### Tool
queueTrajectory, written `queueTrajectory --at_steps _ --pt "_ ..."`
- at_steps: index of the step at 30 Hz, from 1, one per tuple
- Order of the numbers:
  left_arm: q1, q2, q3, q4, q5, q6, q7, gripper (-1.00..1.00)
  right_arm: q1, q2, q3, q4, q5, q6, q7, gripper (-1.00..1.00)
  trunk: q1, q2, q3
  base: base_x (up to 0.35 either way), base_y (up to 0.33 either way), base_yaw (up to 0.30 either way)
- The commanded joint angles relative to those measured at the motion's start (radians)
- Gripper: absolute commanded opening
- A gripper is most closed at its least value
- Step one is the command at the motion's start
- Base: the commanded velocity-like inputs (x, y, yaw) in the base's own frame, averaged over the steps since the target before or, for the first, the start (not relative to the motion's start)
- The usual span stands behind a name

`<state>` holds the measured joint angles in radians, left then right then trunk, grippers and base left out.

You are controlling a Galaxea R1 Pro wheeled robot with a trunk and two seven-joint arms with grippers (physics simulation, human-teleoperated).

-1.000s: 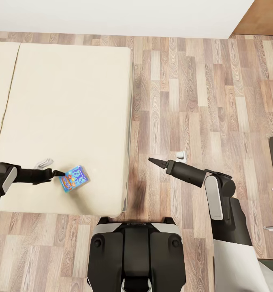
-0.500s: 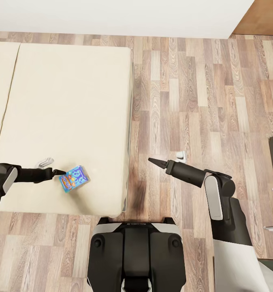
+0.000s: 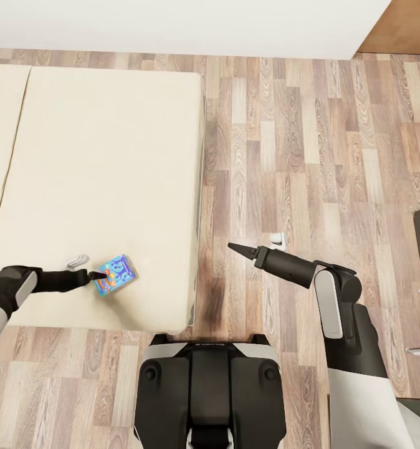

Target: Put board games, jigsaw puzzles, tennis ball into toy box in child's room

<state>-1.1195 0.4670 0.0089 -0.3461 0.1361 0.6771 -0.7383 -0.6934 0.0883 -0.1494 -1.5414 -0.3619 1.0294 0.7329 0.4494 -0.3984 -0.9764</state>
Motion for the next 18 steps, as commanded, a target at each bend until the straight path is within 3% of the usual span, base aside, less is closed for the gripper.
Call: queueTrajectory --at_steps 1,18 --pt "0.0 -0.002 0.001 0.002 0.007 0.006 0.001 1.0 -0.001 0.001 -0.002 0.0 0.006 0.004 0.007 1.0 0.001 -0.002 -0.001 0.0 0.0 0.0" --pt "0.0 -0.016 0.001 0.008 0.009 -0.008 0.0 1.0 0.0 0.002 -0.001 0.0 0.005 0.004 0.005 1.0 0.001 -0.002 -0.001 0.0 -0.002 0.0"
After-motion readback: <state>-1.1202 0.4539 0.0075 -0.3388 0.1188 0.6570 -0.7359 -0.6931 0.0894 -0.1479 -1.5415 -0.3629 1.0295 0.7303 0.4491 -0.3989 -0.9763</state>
